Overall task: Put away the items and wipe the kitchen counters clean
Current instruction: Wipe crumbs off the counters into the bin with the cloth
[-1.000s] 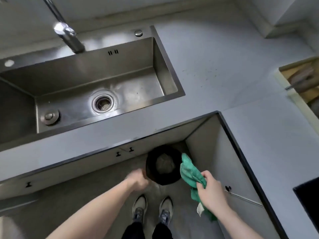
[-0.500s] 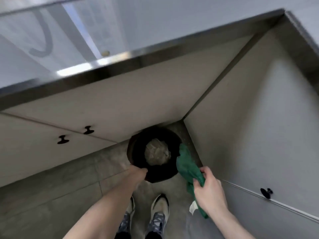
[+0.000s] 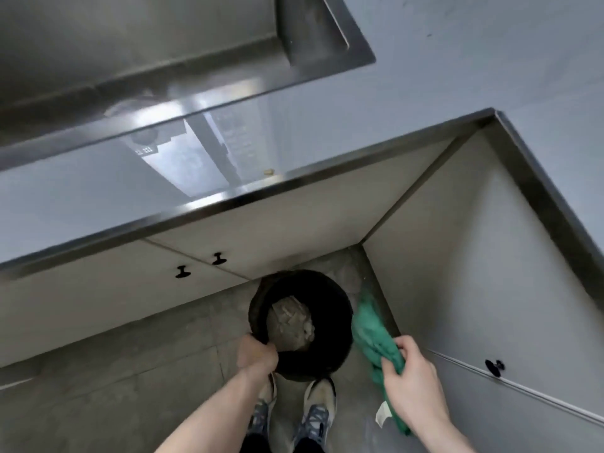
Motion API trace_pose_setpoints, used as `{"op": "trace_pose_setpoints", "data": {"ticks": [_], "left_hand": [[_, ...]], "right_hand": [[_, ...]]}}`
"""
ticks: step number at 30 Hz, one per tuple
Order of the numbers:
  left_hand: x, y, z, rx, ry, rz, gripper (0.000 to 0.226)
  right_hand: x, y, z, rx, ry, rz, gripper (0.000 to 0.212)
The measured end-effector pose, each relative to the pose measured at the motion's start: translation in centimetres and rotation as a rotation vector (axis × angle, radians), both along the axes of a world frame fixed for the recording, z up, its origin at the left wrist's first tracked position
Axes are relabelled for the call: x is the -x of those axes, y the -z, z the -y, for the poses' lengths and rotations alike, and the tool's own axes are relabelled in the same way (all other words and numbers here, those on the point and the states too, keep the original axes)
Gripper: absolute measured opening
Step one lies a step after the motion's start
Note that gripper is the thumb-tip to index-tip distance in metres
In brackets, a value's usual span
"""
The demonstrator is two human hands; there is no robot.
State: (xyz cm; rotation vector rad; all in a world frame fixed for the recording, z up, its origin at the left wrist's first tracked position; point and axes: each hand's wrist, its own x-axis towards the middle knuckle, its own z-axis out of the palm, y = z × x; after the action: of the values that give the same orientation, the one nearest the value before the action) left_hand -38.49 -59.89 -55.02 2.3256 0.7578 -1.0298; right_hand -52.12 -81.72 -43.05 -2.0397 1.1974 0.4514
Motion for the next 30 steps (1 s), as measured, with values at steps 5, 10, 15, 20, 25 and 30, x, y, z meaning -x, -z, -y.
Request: {"op": "trace_pose_setpoints", "data": {"ticks": [5, 10, 15, 20, 25, 30], "left_hand": [[1.0, -11.4, -7.6, -0.055, 0.061, -0.102, 0.038], [3.6, -23.8, -14.0, -0.064, 0.06, -0.108, 0.05], [7.3, -32.0, -20.9, -0.028, -0.021, -0.059, 0.033], [8.5, -36.2, -28.1, 0.005, -0.072, -0.033, 0.03], [8.4, -38.3, -35.5, 0.026, -0.077, -0.002, 0.042], [7.8, -39.3, -44.2, 0.074, -0.084, 0.033, 0.043]], "right_hand": [[-0.6, -9.8, -3.1, -0.029, -0.088, 0.026, 0.023], [-1.5, -20.1, -7.0, -0.066, -0.229, 0.057, 0.024], [-2.5, -28.0, -12.1, -0.091, -0.397, 0.108, 0.024], [-4.9, -32.3, -17.5, -0.088, -0.508, 0.155, 0.025], [-7.1, -35.3, -24.4, -0.071, -0.545, 0.235, 0.038], [-9.2, -37.1, -32.7, -0.041, -0.537, 0.287, 0.05]]}}
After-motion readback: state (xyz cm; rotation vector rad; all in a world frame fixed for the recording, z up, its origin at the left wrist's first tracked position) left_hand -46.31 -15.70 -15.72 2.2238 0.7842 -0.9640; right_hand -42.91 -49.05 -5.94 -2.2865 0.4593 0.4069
